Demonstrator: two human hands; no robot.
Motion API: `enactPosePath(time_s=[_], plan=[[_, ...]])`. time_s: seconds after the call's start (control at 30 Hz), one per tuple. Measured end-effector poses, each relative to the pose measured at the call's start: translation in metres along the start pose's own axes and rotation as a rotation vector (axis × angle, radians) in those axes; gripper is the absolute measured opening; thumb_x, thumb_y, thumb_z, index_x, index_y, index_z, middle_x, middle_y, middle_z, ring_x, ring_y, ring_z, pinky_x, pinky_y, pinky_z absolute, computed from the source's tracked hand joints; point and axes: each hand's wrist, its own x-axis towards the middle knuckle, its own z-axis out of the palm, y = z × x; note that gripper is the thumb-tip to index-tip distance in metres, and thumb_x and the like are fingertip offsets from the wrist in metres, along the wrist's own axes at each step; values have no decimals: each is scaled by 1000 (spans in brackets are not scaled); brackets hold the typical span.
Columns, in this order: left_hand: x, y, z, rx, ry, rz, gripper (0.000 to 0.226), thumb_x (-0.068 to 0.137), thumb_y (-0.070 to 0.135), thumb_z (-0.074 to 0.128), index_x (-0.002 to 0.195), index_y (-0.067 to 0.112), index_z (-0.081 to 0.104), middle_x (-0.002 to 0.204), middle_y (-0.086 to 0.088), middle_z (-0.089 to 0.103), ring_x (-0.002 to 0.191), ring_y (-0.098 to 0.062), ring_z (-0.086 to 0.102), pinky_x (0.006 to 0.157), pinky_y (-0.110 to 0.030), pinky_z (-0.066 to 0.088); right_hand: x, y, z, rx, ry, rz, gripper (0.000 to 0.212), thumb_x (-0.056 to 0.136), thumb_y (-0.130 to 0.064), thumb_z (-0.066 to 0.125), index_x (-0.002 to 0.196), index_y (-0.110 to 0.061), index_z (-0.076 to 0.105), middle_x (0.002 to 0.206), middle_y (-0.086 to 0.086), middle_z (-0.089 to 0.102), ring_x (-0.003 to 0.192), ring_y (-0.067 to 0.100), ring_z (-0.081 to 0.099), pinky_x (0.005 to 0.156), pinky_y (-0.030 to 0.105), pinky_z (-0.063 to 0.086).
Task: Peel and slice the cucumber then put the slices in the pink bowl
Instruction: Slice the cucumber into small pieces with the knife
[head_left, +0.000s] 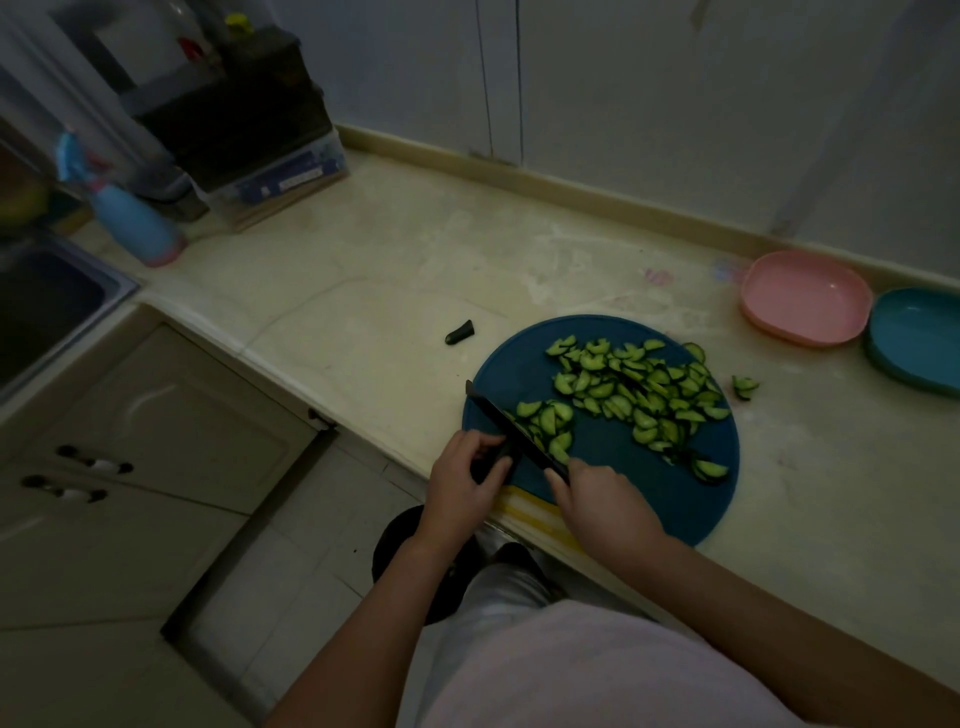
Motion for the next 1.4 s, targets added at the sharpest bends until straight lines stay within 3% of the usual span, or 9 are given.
enactPosePath(time_s=[0.27,0.4,0.53,0.67,1.0,1.17,1.4], plan=[[-2,2,4,27,45,-10,10,83,14,68,89,10,60,84,-1,55,78,0,49,68,-3,35,-9,2,-9,93,-6,-1,37,99,-44,31,85,-14,48,79,7,59,79,26,61,58,29,33],[-2,5,3,13,46,-21,11,82,12,69,87,13,59,84,-1,56,77,1,49,68,-4,35,-11,-1,-11,83,9,-20,40,99,-44,31,95,-11,54,90,11,64,83,27,61,59,29,34],[-3,6,3,9,57,-17,18,81,9,69,83,20,54,79,11,49,81,11,49,67,-2,33,-12,-2,-10,72,6,-25,40,99,-44,31,94,-11,53,91,12,65,83,28,62,59,29,33],[-2,4,4,9,61,-16,15,82,11,69,85,18,56,81,5,51,81,13,48,67,-2,33,-14,-5,-8,-12,7,-40,39,99,-44,28,97,-12,51,94,10,65,86,27,63,59,28,31],[-2,0,5,24,37,-23,10,84,15,67,91,14,61,87,-1,56,81,0,49,71,-3,35,-2,-8,-1,-91,-10,-49,41,100,-42,27,104,-10,53,100,11,66,91,28,62,62,31,34],[-4,0,0,14,17,10,14,84,15,66,97,13,62,92,0,58,87,1,51,76,-3,37,-2,-1,-4,-13,-15,24,41,100,-43,29,97,-10,52,98,12,65,89,28,61,61,29,33],[-5,2,3,22,41,-29,12,83,15,69,91,13,60,86,1,56,80,-3,51,70,-6,38,-10,-5,-11,98,-23,10,33,99,-43,32,83,-16,41,92,13,64,86,30,61,61,29,34]])
